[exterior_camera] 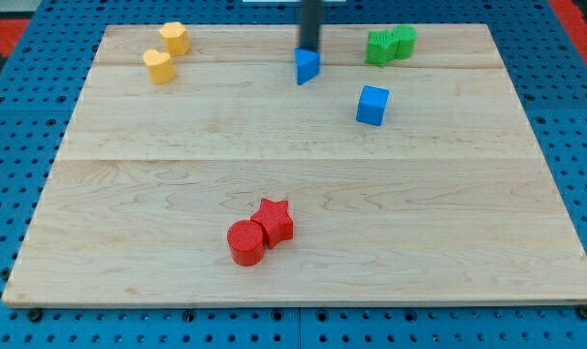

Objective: Push the blue triangle to the right of the yellow heart

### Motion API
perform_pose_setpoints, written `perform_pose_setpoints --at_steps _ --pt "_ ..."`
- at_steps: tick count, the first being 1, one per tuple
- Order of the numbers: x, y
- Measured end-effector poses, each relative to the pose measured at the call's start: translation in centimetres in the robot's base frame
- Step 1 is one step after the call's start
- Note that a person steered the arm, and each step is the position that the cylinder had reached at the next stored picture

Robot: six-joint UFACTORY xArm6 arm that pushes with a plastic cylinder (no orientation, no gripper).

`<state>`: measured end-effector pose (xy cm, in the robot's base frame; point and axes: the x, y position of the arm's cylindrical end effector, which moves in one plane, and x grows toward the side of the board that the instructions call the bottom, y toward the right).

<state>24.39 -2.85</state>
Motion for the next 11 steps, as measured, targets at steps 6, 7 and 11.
perform_pose_setpoints --at_steps 6,7,11 --pt "7.7 4.5" --pt "3.8 -4.6" --pt "8.0 -11.9"
